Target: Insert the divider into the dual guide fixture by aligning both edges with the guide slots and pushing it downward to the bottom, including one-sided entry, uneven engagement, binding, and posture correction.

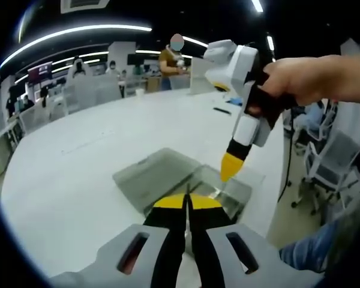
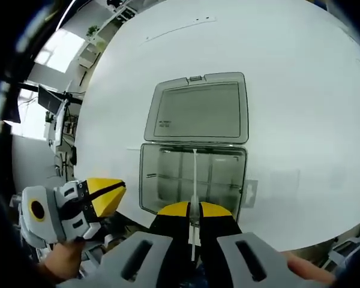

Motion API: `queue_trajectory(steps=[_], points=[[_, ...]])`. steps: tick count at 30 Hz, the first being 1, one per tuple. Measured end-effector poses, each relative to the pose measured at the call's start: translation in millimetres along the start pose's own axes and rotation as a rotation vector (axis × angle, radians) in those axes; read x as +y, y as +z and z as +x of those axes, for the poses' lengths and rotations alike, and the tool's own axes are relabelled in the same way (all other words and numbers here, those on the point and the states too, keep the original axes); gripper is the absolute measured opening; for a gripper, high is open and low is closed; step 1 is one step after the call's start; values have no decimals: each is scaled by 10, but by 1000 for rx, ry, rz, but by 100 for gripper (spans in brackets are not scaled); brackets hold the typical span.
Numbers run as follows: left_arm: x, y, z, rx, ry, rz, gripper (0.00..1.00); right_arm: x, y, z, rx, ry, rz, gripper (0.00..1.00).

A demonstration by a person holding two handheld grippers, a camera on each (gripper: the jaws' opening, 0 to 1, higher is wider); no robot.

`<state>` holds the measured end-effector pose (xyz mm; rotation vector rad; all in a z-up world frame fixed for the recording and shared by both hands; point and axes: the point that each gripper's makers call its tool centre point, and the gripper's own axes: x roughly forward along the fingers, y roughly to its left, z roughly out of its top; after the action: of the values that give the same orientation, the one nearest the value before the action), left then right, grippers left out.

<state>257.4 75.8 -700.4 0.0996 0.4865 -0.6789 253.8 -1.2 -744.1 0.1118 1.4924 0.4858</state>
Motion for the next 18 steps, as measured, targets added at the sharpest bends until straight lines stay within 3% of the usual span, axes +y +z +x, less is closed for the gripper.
queue_trajectory(steps=[18], points=[[-7, -33, -12, 6, 6, -5, 0, -37, -11, 94, 8, 12, 40, 0]])
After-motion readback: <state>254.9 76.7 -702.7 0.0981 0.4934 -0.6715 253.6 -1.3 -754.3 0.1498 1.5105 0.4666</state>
